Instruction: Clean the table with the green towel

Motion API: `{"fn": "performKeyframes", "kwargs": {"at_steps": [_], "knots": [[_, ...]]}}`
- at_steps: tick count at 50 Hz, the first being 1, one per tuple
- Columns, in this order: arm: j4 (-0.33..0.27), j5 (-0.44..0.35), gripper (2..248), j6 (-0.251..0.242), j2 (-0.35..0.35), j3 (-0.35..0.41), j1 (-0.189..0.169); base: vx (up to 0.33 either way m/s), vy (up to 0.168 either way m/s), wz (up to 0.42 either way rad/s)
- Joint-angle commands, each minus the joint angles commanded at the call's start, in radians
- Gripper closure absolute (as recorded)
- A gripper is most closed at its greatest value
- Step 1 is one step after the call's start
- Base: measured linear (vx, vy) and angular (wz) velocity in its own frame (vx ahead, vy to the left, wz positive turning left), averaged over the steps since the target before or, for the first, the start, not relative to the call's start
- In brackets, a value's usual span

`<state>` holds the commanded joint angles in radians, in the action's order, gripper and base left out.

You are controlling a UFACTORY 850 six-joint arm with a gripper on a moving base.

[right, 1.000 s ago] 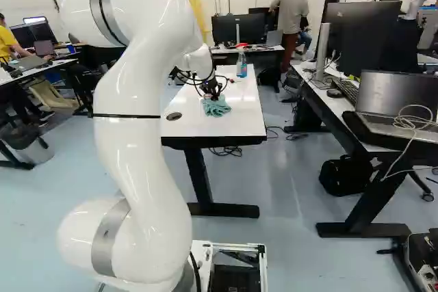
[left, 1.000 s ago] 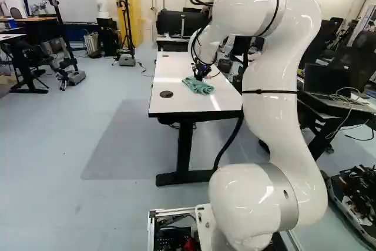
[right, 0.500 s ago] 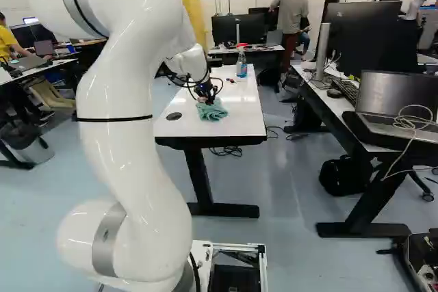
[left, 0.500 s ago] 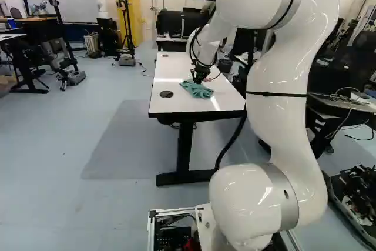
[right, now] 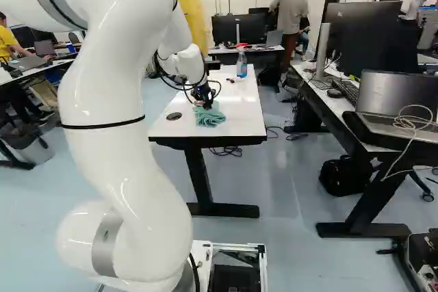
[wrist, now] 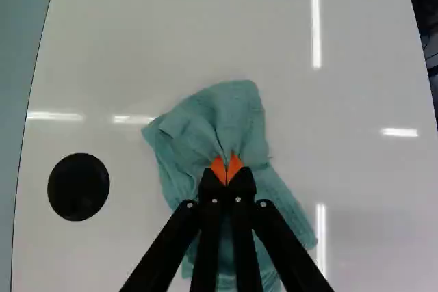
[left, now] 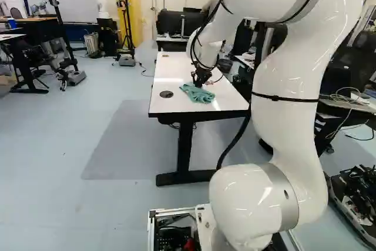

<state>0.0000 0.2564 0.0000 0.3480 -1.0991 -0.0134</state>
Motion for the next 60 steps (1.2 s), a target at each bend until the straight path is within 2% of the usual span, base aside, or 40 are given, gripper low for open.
{"fn": "performKeyframes", "kwargs": {"at_steps": [16,31,60], "knots": [[0.0,0.0,228,0.0,0.005,-0.006,-0.049,0.0,0.0,0.0],[0.0,0.0,228,0.0,0.046,-0.059,-0.085,0.0,0.0,0.0],[0.0,0.0,228,0.0,0.164,-0.214,-0.078,0.0,0.0,0.0]]}}
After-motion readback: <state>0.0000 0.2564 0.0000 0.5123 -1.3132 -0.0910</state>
